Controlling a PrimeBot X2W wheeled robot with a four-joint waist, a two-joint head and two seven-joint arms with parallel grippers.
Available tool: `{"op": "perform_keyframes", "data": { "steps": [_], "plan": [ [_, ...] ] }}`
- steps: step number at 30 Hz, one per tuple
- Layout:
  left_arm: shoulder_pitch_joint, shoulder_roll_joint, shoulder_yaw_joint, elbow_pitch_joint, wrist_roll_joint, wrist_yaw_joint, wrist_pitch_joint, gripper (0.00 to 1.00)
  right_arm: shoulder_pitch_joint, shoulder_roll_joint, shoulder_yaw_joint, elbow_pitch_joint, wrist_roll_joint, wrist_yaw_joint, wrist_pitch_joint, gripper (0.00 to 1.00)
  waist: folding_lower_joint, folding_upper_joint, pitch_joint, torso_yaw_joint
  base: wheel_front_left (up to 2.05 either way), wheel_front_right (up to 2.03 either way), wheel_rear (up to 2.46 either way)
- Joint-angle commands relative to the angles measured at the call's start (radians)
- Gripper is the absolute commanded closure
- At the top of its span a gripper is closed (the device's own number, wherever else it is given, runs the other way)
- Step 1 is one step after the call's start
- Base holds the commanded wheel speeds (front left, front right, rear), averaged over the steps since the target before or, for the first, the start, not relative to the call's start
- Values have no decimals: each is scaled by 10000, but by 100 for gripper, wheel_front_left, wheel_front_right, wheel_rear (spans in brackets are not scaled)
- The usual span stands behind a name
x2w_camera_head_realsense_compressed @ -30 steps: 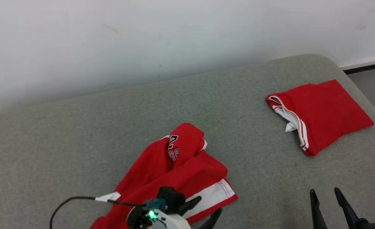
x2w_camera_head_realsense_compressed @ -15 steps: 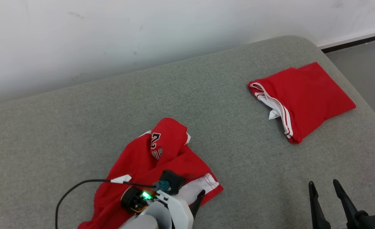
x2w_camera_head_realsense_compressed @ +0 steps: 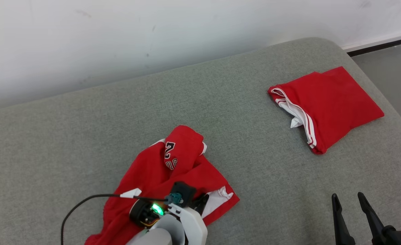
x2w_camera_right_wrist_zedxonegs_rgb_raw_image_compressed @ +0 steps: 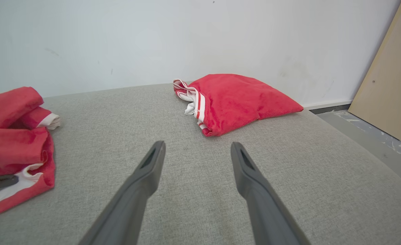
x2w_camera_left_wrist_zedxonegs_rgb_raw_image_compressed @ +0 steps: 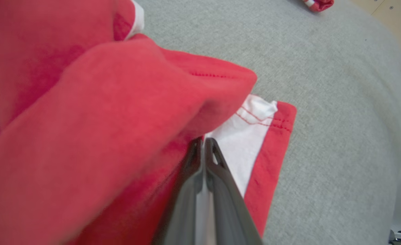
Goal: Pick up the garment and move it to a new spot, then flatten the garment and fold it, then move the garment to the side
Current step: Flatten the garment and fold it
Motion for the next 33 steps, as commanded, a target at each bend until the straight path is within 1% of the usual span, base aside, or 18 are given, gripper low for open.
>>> {"op": "perform_keyframes", "data": {
  "steps": [1, 3, 8, 19, 24, 26, 27, 28, 29, 33],
  "plan": [
    [249, -10, -155, 199, 39, -61, 65, 100, -71, -30, -23, 15, 39, -25, 16, 0, 0, -1, -18, 32, 0, 0, 0],
    [208, -81, -175, 143, 90, -64, -123, 100, -42, -29, -49, 12, 22, -25, 16, 0, 0, -1, -45, 82, 0, 0, 0],
    [247, -154, -330, -390, 261, 143, -422, 100, 94, -29, -118, -10, -49, -25, 16, 0, 0, -1, -134, 194, 0, 0, 0],
    [978, 211, -954, -2686, 660, 820, 193, 100, 145, -30, -108, -20, -138, -25, 17, 0, 0, -1, -212, 444, 0, 0, 0],
    [1248, 399, -1167, -3149, 697, 958, 410, 100, 76, -32, -46, 16, -126, -25, 17, 0, 0, -1, -179, 449, 0, 0, 0],
    [1362, 418, -1250, -3179, 699, 940, 436, 100, 71, -30, -27, 41, -142, -25, 17, 0, 0, -1, -174, 428, 0, 0, 0],
    [1405, 416, -1277, -3185, 710, 967, 421, 88, 75, -32, -23, 58, -155, -25, 17, 0, 0, -1, -171, 415, 0, 0, 0],
    [1449, 402, -1300, -3174, 720, 984, 362, 55, 75, -30, -16, 70, -165, -25, 17, 0, 0, -1, -165, 399, 0, 0, 0],
    [1500, 395, -1324, -3145, 707, 990, 348, 0, 68, -30, -12, 82, -161, -25, 17, 0, 0, -1, -159, 384, 0, 0, 0],
    [1605, 364, -1298, -3159, 516, 955, 253, 0, 65, -30, -47, 102, -167, -25, 17, 0, 0, -1, -159, 359, 0, 0, 0]
  ]
}}
